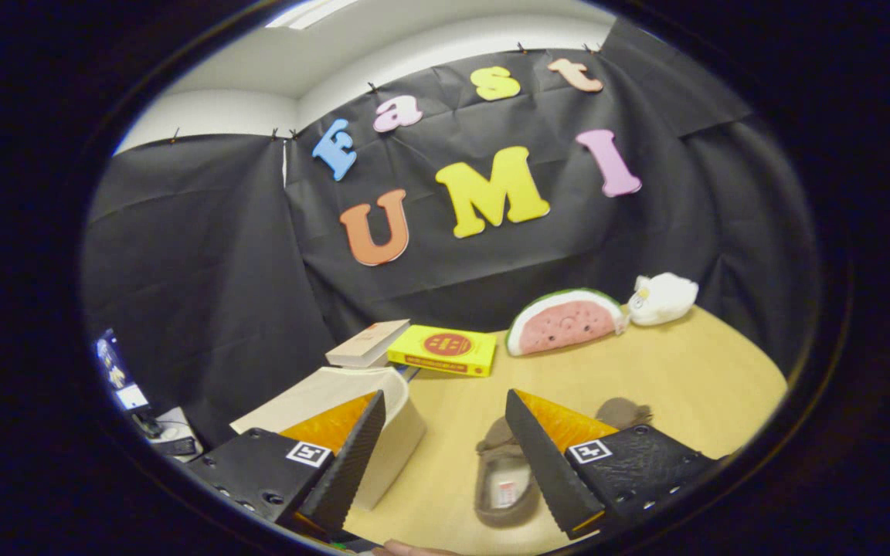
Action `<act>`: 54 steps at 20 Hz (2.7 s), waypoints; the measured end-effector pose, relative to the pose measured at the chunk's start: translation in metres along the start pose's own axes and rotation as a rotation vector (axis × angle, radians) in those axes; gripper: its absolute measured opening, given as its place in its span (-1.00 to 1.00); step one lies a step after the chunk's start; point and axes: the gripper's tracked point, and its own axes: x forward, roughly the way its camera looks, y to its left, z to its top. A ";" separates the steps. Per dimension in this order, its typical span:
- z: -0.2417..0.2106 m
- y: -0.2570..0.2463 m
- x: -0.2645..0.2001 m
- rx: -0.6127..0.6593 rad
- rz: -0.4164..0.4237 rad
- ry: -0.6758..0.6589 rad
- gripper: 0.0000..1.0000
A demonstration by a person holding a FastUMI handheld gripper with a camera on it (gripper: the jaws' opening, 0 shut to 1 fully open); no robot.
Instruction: Open the storage box then place both shoes into the box .Put the left shoe in first, then the right shoe, with the right side of both shoes facing outward in a uniform manner.
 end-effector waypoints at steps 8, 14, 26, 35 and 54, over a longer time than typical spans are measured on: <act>-0.067 0.046 0.094 0.226 0.214 0.293 0.91; -0.087 0.060 0.118 0.542 0.316 0.379 0.87; -0.067 0.072 0.103 0.535 0.281 0.400 -0.77; -0.019 0.117 0.078 0.344 0.177 0.375 -0.99; 0.045 0.353 0.120 0.053 0.248 0.324 -0.67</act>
